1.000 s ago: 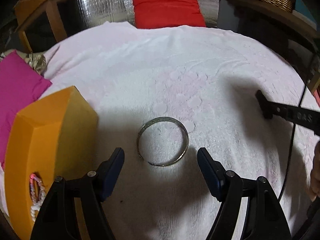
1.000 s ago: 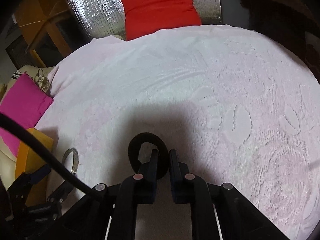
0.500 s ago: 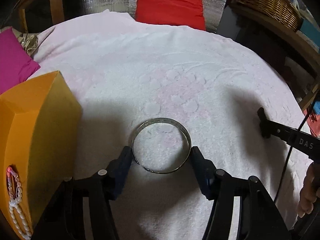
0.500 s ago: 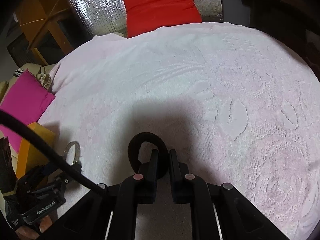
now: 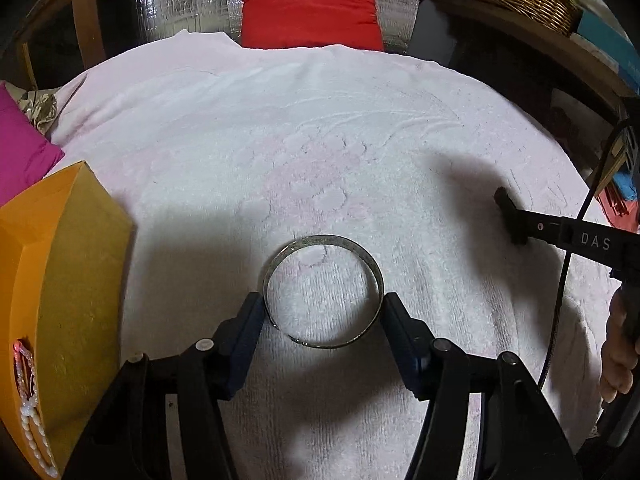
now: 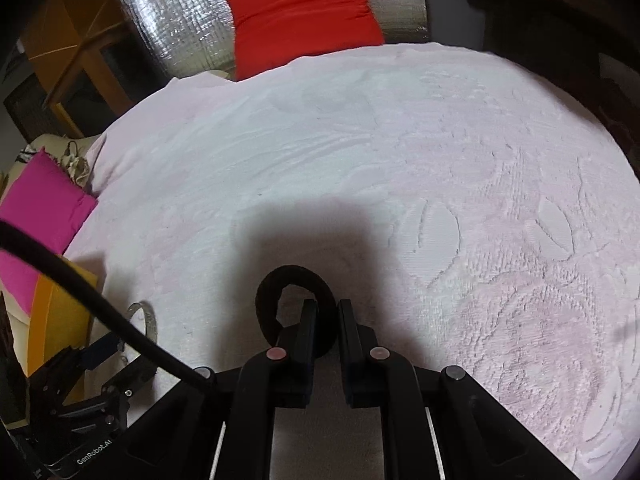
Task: Organize jewelry
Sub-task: 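Lift the silver bangle with the left tool while the right tool holds the hair tie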
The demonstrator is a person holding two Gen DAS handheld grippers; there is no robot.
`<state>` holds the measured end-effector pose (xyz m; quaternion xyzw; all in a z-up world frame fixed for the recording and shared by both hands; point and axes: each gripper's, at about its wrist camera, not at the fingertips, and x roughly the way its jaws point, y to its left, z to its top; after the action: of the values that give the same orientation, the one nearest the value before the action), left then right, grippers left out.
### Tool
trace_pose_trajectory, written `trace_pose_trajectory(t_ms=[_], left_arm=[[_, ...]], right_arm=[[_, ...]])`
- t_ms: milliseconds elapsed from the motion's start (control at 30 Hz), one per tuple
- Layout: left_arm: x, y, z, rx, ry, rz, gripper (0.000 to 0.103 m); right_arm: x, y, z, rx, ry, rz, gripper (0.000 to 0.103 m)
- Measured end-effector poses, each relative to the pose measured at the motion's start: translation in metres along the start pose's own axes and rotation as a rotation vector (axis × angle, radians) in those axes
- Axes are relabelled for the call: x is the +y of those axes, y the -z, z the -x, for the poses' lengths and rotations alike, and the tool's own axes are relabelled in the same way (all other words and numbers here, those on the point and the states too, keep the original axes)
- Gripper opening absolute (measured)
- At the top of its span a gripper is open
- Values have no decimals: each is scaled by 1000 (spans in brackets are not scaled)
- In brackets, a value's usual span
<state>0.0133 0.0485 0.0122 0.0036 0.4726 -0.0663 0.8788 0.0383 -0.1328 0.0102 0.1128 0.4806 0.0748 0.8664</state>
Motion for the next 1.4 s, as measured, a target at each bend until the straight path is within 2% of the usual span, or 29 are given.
trace_pose_trajectory(t_ms=[233,467,633,833,1100,1400], left_arm=[[-5,1,2,-19,-38,-25,65],[-10,3,5,-29,-62,-49,63],[-11,3,5,-29,-68,-53,63],[-13,3,5,-29,-76,-60,63],[-14,4,3,-26,-88,-65,63],[-10,3,0,-24,-120,-36,78]], right_arm=[[2,-1,1,5,7,6,13],[0,-4,5,-14,0,-14,23],[7,0,-2,-25,31,25,23],[10,0,0,-35,48,56,15],[10,0,-1,-28,52,58,14],[7,1,-2,-24,49,44,15]])
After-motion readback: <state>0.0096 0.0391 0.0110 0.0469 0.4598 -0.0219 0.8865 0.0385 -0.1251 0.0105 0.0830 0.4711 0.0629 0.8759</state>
